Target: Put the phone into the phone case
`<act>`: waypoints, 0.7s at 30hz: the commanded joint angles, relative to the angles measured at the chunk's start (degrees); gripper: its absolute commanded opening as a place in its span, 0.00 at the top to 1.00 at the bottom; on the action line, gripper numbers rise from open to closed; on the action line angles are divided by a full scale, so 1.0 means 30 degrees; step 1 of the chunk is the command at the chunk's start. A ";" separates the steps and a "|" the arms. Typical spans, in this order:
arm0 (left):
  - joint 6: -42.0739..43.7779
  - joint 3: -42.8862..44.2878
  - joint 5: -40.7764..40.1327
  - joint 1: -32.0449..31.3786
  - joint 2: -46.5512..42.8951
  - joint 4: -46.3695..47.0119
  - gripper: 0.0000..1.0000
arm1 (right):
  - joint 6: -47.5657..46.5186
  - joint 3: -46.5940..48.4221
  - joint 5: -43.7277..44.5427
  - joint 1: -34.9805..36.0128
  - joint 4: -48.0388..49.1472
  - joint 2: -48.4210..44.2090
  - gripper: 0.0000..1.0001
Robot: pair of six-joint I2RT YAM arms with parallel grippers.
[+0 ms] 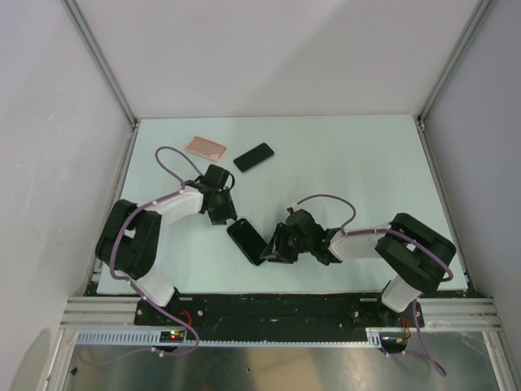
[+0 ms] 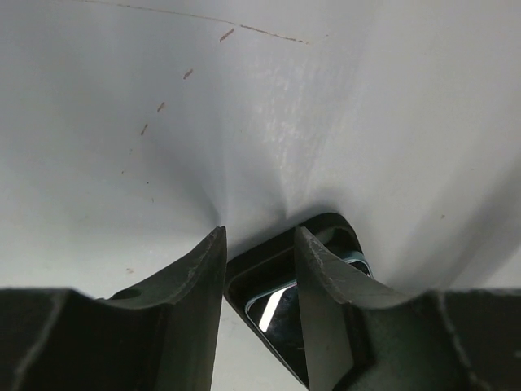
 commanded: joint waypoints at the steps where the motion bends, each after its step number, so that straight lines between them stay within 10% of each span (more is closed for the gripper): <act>1: -0.0961 -0.1091 0.1091 0.0102 -0.0775 0.1214 0.56 | 0.0161 0.0189 0.0412 -0.0132 0.0283 0.0508 0.59; 21: -0.5729 -0.4994 -0.0141 -0.2441 -0.3668 0.2776 0.62 | -0.1665 0.1593 -0.3931 -0.3262 -0.3261 0.0889 0.76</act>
